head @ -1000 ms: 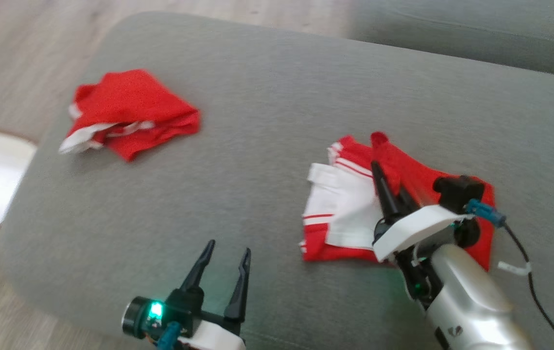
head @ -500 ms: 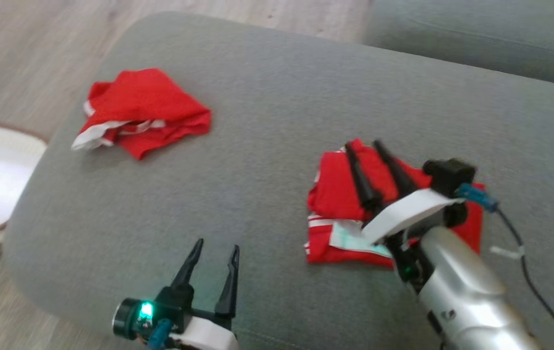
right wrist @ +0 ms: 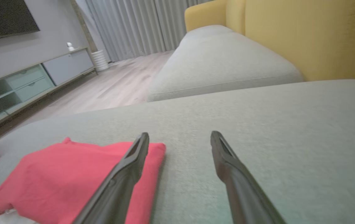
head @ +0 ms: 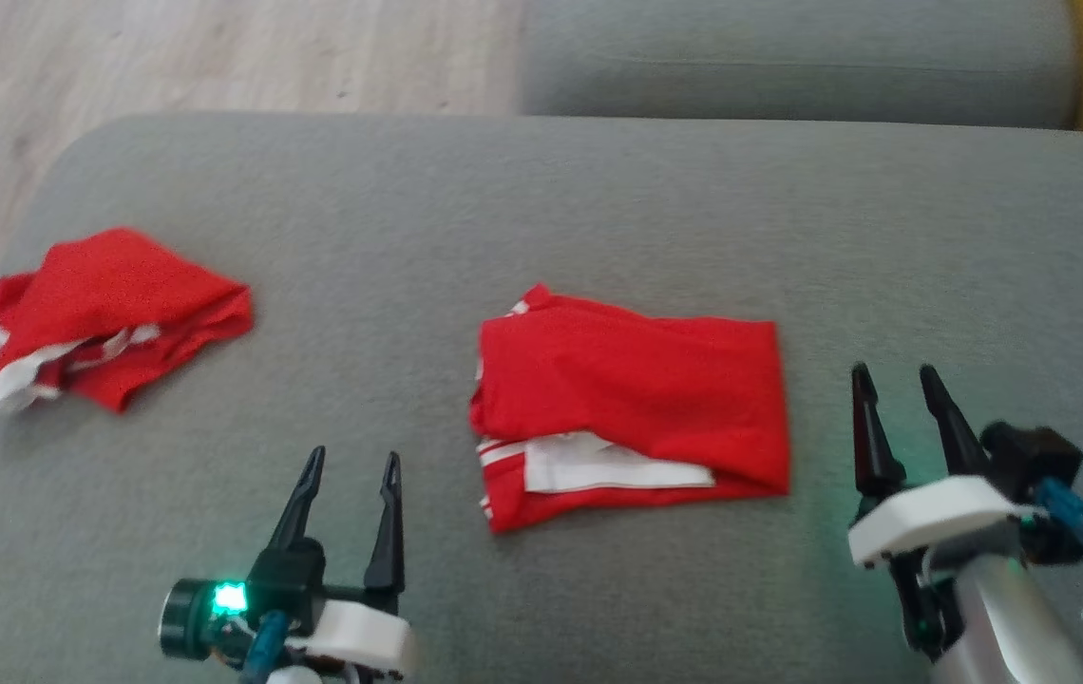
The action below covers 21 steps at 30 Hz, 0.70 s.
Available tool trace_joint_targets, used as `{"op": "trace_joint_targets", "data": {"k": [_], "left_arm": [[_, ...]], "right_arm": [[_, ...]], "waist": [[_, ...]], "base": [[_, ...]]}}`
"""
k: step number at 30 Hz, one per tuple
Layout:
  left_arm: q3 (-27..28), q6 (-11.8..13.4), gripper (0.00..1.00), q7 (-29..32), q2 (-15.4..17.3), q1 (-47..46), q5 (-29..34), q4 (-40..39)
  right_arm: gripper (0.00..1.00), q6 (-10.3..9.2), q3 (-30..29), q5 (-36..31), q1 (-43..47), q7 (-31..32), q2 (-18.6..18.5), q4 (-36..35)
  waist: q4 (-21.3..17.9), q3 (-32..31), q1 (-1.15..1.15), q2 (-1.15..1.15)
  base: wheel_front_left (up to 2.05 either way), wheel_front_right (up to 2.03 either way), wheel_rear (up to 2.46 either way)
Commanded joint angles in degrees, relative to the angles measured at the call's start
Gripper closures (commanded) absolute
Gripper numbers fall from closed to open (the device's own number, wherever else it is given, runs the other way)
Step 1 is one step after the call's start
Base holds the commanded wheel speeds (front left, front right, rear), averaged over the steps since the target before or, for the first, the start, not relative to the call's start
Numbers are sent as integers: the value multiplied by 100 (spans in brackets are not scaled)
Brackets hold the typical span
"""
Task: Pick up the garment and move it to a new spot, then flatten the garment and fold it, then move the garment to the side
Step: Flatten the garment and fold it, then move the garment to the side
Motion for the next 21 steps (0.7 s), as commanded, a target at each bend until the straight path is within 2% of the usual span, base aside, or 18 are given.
{"op": "trace_joint_targets", "data": {"k": [1,10,21], "left_arm": [[261,48,0,-30,-3,-39,68,-194],[599,97,0,-30,-3,469,249,-222],[560,-8,0,-30,-3,483,304,-218]], "right_arm": [[0,-4,54,-72,-55,-63,64,-200],[0,-4,-36,-271,487,-63,64,-195],[0,-4,262,14,430,-63,64,-139]], "waist": [[-252,-125,0,0],[-574,-360,0,0],[-421,-277,0,0]], "base": [[0,0,0],[0,0,0],[0,0,0]]}}
